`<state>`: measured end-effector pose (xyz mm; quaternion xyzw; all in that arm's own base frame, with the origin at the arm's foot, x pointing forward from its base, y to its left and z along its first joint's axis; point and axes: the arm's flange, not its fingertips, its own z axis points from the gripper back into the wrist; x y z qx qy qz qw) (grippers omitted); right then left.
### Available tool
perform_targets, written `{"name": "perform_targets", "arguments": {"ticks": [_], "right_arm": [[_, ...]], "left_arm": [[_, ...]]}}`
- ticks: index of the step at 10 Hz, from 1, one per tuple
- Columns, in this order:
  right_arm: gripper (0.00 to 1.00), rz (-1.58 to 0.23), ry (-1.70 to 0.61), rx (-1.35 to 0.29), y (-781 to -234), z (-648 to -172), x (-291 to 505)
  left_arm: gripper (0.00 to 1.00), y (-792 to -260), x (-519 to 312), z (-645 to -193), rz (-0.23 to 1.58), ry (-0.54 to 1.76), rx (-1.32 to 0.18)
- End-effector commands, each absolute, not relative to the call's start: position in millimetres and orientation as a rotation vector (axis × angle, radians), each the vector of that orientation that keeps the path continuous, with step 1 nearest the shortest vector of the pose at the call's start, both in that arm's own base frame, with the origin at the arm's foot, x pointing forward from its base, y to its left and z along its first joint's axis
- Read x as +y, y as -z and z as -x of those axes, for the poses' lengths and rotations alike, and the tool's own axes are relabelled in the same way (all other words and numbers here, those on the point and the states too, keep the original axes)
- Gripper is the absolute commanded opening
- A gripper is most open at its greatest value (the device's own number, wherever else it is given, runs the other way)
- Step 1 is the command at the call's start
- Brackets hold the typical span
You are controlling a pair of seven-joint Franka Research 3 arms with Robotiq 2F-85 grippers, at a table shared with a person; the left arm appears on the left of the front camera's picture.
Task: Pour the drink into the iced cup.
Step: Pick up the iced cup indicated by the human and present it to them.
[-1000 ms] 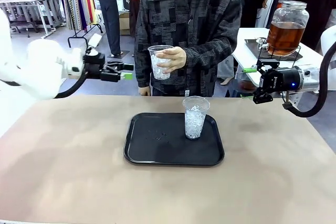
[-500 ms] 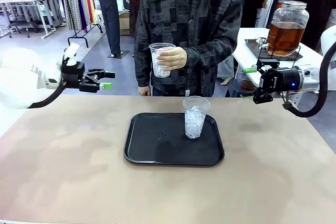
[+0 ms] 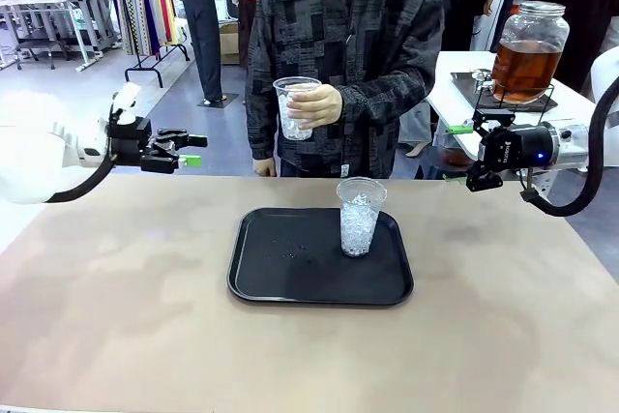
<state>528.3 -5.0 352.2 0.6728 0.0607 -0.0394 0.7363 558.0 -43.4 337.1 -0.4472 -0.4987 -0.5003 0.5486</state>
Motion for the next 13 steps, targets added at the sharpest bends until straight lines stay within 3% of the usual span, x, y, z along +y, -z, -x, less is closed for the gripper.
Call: {"name": "perform_targets", "arguments": {"ticks": [1, 13], "right_arm": [[1.00, -1.477, 0.083, 0.127, -353.0, -528.8, -5.1], [1.00, -1.477, 0.083, 0.127, -353.0, -528.8, -5.1]], "left_arm": [[1.00, -338.4, -43.9, -557.7, 1.058, 1.186, -1.183], [1.00, -338.4, -43.9, -557.7, 1.058, 1.186, -1.183]]}}
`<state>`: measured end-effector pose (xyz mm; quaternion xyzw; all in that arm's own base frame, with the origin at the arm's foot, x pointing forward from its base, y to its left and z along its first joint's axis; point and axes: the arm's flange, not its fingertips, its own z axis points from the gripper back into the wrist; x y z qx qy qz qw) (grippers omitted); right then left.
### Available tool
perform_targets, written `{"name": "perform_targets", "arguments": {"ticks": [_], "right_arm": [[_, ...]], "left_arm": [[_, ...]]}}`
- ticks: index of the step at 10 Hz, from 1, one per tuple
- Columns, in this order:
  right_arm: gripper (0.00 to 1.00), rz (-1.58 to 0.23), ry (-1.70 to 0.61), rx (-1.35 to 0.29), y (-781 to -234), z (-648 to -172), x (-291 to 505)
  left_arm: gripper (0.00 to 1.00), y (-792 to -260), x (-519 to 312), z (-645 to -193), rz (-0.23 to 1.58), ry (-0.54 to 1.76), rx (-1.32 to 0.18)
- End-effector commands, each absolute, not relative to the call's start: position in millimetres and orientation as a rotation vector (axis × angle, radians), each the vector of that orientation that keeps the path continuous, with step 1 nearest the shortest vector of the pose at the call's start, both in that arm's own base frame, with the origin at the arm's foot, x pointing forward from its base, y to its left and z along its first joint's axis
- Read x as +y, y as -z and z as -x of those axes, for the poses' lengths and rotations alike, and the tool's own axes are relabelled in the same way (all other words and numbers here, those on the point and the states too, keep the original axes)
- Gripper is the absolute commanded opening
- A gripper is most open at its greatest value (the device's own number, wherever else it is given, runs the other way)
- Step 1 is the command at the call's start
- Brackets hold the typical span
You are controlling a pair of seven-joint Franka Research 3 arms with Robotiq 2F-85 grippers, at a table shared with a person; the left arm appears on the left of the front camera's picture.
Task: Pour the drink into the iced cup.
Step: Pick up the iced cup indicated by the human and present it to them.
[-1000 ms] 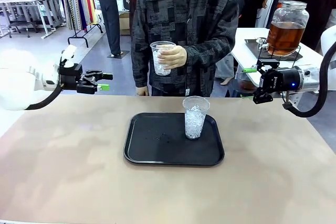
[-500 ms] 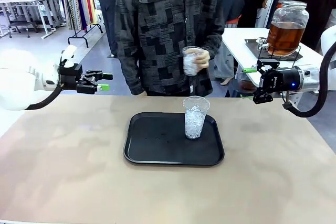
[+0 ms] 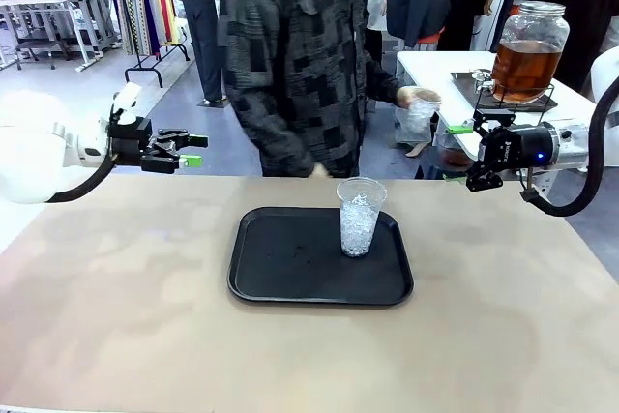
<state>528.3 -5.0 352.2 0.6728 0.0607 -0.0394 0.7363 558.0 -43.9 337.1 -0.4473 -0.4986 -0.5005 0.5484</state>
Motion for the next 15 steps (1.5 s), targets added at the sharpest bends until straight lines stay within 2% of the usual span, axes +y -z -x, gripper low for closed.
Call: {"name": "perform_targets", "arguments": {"ticks": [1, 15], "right_arm": [[1.00, -1.477, 0.083, 0.127, -353.0, -528.8, -5.1], [1.00, -1.477, 0.083, 0.127, -353.0, -528.8, -5.1]], "left_arm": [[1.00, -338.4, -43.9, -557.7, 1.058, 1.186, -1.183], [1.00, -338.4, -43.9, -557.7, 1.058, 1.186, -1.183]]}}
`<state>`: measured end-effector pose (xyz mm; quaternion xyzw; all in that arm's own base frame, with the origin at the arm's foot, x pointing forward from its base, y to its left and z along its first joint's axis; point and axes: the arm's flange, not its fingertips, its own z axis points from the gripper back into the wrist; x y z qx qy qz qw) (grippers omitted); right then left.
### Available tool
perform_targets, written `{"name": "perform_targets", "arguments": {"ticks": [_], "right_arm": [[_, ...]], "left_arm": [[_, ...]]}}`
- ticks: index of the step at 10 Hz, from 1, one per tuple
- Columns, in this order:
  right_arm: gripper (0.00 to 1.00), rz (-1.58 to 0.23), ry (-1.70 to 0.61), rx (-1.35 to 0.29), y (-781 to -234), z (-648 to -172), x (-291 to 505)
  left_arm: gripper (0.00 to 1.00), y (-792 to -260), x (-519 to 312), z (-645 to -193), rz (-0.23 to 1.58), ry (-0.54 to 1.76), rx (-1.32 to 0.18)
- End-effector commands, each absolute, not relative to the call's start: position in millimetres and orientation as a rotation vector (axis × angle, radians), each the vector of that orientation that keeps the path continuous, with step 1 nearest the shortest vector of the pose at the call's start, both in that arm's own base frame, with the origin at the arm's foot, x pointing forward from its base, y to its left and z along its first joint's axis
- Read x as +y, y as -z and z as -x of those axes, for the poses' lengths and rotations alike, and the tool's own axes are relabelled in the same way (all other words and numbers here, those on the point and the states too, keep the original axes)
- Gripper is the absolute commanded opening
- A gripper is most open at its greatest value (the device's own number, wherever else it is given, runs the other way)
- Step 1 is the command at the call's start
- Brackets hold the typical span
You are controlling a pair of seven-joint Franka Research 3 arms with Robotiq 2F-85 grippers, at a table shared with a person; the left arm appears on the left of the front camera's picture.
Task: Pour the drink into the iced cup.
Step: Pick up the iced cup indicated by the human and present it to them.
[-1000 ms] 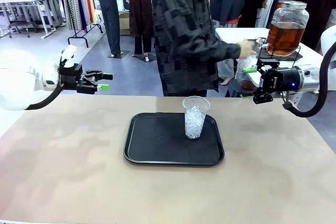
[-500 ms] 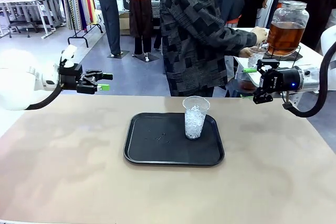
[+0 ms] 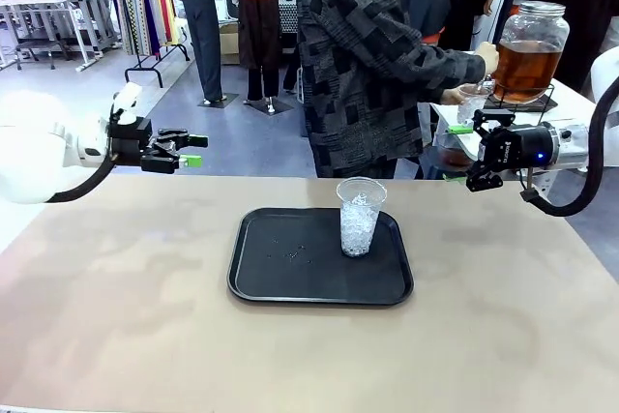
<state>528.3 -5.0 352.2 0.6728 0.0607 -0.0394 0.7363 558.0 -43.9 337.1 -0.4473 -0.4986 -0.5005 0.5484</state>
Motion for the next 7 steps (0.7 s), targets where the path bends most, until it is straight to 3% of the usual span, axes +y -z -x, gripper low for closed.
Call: {"name": "perform_targets", "arguments": {"ticks": [1, 7], "right_arm": [[1.00, -1.477, 0.083, 0.127, -353.0, -528.8, -5.1], [1.00, -1.477, 0.083, 0.127, -353.0, -528.8, -5.1]], "left_arm": [[1.00, -338.4, -43.9, -557.7, 1.058, 1.186, -1.183], [1.00, -338.4, -43.9, -557.7, 1.058, 1.186, -1.183]]}}
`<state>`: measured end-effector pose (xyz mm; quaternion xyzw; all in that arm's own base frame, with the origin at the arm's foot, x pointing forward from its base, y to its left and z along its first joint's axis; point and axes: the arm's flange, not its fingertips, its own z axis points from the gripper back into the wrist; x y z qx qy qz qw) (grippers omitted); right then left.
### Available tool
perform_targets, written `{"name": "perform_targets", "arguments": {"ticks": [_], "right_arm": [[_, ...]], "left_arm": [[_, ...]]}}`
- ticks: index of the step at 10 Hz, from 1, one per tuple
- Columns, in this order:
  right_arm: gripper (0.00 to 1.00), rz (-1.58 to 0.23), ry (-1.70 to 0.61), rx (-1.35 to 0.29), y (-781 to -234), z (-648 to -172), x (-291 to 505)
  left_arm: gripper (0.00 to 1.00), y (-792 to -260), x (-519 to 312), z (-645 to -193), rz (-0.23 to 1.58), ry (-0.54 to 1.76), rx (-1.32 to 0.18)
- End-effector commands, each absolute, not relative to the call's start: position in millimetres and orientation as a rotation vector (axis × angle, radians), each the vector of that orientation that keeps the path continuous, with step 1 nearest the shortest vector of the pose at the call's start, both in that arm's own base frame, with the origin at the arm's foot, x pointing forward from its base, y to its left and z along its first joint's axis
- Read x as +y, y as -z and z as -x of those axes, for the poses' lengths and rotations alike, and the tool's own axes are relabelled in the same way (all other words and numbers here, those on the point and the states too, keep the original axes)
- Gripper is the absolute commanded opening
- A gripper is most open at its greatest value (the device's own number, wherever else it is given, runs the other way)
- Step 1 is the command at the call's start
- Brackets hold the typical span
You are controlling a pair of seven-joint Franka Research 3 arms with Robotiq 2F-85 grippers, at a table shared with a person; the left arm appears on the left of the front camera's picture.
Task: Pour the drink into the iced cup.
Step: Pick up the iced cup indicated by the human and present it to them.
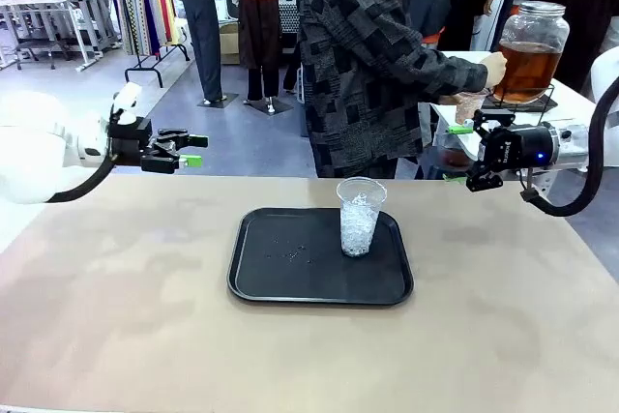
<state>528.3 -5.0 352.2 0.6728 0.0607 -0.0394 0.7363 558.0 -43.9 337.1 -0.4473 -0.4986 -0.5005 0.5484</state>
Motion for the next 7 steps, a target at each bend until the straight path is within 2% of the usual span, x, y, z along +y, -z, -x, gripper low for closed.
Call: {"name": "perform_targets", "arguments": {"ticks": [1, 7], "right_arm": [[1.00, -1.477, 0.083, 0.127, -353.0, -528.8, -5.1], [1.00, -1.477, 0.083, 0.127, -353.0, -528.8, -5.1]], "left_arm": [[1.00, -338.4, -43.9, -557.7, 1.058, 1.186, -1.183], [1.00, -338.4, -43.9, -557.7, 1.058, 1.186, -1.183]]}}
